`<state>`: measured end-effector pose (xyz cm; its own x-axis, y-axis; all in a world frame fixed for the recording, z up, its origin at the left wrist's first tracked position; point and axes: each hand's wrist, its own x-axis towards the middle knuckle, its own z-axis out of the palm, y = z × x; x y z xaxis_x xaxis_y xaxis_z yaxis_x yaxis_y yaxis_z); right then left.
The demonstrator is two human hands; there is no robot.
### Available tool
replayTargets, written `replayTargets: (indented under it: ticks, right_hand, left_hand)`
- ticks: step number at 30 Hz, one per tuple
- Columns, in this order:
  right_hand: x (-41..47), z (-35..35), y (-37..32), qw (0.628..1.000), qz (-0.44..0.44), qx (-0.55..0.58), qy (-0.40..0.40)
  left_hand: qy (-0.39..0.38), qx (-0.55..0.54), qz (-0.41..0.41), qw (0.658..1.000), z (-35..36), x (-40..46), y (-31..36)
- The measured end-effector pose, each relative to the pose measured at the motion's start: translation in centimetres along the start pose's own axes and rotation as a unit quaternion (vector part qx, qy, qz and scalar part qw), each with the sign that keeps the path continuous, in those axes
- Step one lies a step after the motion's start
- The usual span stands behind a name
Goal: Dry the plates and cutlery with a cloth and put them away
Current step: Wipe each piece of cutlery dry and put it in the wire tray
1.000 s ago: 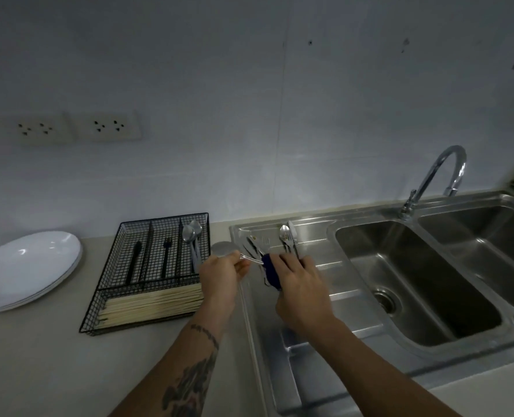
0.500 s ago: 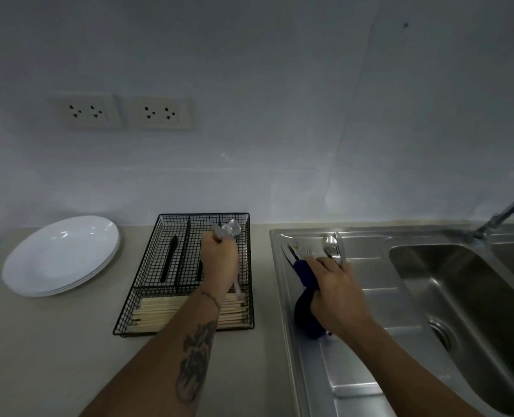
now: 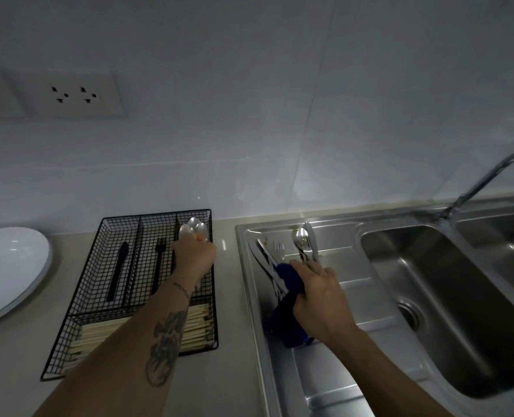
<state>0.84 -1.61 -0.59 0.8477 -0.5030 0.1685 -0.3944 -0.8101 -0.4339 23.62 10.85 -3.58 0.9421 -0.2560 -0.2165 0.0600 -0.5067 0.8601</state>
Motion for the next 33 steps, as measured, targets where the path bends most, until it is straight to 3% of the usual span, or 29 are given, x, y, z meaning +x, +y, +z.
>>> replayTargets:
  ticks: [7, 12, 16, 22, 33]
  right_hand:
    - [-1.8, -2.3, 3.3, 0.998, 0.054, 0.012, 0.012]
    - [-3.3, -4.0, 6.3, 0.997, 0.075, 0.009, 0.009]
    - [-3.7, -5.3, 8.9, 0.997, 0.073, 0.023, 0.002]
    - [-2.9, -6.3, 13.0, 0.997, 0.060, 0.045, -0.034]
    - [-0.1, -6.9, 16.6, 0.991, 0.011, 0.091, -0.093]
  left_hand:
    - [0.042, 0.083, 0.120, 0.988, 2.6, -4.3, 1.2]
    - [-0.098, 0.151, 0.151, 0.972, 9.4, -8.4, 3.9]
    - [-0.147, 0.200, 0.152, 0.957, 14.5, -9.8, 4.8]
    - [-0.091, 0.303, 0.113, 0.942, 18.1, -10.0, 5.2]
    - [-0.026, 0.310, 0.060, 0.949, 19.6, -10.0, 6.0]
